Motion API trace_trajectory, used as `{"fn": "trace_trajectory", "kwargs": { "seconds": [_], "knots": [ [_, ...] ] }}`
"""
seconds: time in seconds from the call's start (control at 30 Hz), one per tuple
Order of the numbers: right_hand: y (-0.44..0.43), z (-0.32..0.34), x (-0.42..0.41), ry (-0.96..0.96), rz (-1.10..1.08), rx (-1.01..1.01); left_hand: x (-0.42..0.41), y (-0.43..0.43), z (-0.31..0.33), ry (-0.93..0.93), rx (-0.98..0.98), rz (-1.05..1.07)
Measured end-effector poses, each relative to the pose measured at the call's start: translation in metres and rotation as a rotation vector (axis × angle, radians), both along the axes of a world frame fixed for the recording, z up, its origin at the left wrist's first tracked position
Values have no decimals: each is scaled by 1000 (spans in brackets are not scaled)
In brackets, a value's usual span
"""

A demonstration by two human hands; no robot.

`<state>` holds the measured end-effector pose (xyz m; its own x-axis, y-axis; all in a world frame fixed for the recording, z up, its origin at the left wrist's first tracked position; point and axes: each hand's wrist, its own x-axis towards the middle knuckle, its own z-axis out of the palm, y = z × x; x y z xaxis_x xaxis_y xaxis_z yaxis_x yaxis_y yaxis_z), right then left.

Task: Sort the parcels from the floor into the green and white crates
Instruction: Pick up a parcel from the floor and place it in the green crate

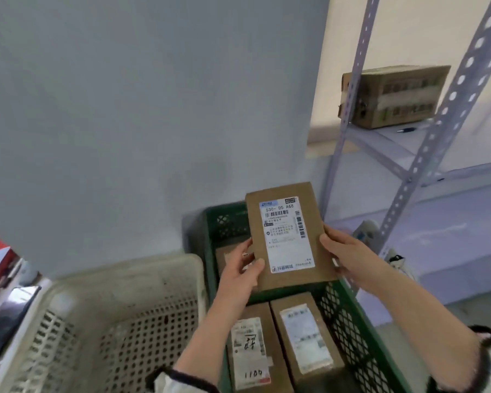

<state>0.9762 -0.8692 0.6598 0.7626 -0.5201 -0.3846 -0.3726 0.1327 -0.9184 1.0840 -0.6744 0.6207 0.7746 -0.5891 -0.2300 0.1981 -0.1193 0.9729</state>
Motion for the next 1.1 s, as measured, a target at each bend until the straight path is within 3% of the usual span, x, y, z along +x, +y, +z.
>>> {"fn": "trace_trajectory", "kwargs": {
  "seconds": [0.2, 0.47, 0.73, 1.1],
  "knots": [
    [-93, -59, 49, 97, 65, -6, 48, -85, -51, -26, 189, -23],
    [-126, -128, 83, 163, 208, 29, 77, -117, -117, 46, 405, 23],
    [-119, -145, 107, 415, 490, -648, 83, -121, -152, -63, 685, -65],
    [-99, -176, 135, 621, 787, -802, 92, -121, -174, -346, 931, -161]
  ]
}}
